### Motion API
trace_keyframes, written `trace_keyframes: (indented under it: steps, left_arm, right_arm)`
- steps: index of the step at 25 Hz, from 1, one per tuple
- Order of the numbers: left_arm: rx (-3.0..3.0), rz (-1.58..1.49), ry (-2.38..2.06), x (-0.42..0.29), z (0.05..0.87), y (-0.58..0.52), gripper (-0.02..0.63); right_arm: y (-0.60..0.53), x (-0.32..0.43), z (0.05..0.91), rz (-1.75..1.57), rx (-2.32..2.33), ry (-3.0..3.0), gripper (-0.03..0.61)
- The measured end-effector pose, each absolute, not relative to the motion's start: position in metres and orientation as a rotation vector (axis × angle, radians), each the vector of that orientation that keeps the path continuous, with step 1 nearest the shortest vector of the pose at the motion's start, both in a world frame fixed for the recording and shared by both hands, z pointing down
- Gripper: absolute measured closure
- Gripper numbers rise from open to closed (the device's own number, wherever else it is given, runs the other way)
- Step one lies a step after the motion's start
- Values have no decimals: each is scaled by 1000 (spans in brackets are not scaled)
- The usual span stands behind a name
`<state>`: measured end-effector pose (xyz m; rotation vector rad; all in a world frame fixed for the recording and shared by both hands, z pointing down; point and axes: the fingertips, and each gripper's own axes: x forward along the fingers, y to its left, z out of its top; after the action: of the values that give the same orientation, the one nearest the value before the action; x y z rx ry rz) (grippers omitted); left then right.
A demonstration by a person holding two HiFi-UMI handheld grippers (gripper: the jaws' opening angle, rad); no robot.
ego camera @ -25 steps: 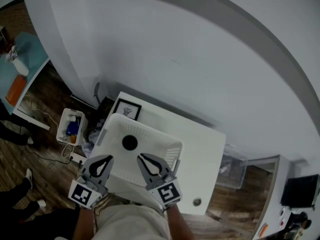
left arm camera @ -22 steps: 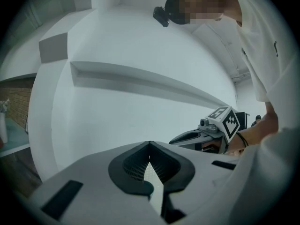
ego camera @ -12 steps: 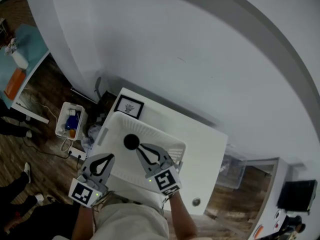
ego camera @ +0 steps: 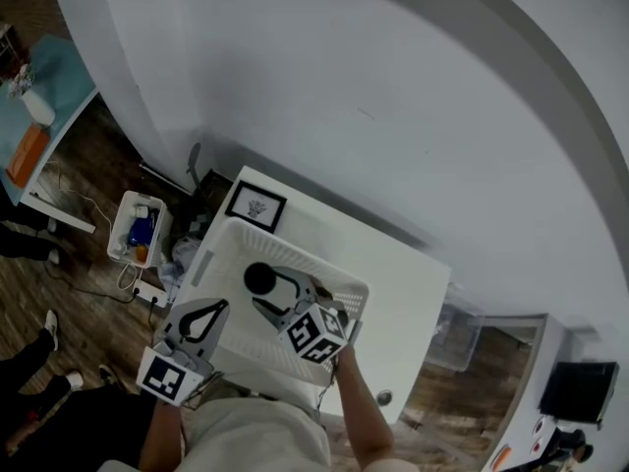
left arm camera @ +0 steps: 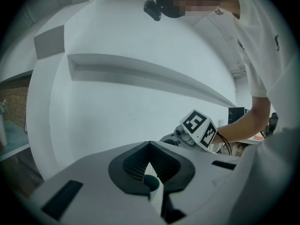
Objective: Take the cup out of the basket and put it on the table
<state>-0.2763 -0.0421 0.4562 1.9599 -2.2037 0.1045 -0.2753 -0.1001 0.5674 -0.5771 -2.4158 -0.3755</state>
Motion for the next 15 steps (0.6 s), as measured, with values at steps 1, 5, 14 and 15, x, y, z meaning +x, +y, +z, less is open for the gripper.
trace_keyframes:
  steps: [1,5,14,15]
  left_arm:
    - [1962,107,-2202,-277,457,-43,612]
    - [1970,128,-2191,-277,460,-47,612]
    - [1966,146,-2174,-280,467,-50,612]
    - [1968,154,-2171,-280,468,-50,612]
  right_arm:
    - [-99,-276,575,-386,-603,-2385,304]
    - [-98,-280,605,-435,-675,-2274,228]
    - [-99,-288,656,-466,-766,-2089,176]
    - [-98,-288,660,-462,-774,-2078,175]
